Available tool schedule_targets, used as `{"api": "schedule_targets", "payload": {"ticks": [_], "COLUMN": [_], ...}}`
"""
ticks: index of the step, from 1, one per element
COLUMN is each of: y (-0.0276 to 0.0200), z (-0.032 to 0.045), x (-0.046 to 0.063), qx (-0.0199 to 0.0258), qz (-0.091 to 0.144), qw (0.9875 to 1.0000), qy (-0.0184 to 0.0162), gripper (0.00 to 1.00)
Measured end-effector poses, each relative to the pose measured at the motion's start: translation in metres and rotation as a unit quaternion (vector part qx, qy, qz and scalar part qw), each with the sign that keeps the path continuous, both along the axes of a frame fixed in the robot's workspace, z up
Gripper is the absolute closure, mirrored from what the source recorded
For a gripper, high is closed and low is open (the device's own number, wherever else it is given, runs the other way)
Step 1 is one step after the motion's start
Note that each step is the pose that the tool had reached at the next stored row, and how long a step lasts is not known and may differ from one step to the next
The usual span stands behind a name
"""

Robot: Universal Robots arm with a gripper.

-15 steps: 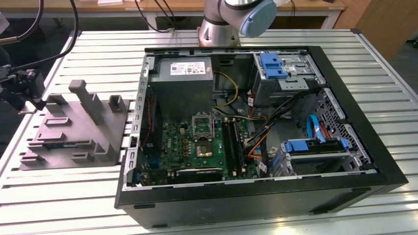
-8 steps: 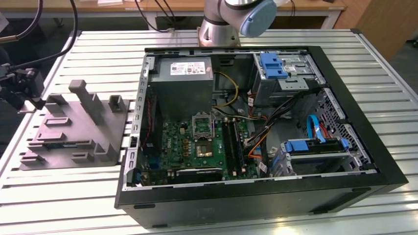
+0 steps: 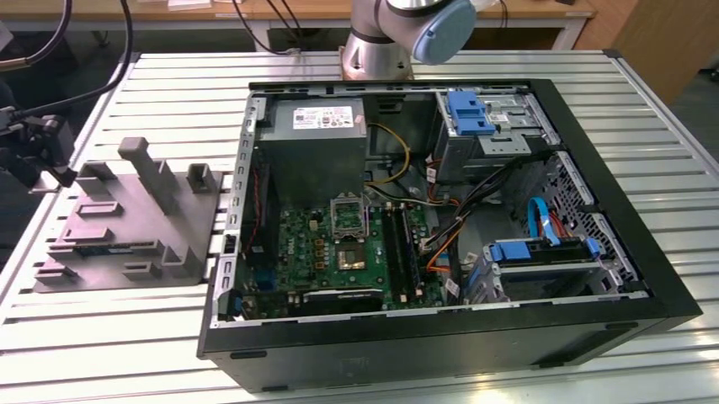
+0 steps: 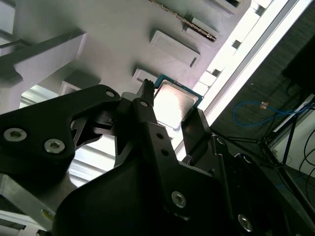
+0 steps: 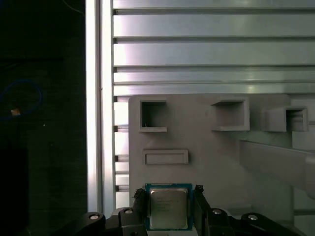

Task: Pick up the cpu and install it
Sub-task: 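Pick up the cpu and move it towards the insertion slot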

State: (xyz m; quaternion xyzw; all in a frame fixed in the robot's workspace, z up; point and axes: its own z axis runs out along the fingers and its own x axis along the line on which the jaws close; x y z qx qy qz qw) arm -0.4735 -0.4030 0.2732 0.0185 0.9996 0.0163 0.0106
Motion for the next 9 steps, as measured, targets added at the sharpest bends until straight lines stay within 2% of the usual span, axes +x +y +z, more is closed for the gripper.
{"api": "schedule_targets", "payload": {"ticks": [9], "y": [0.0], "z": [0.0059], "x": [0.0], "qx": [0.0], "qz": [0.0], "qw": [1.0], "qy": [0.0], "gripper": [0.53]}}
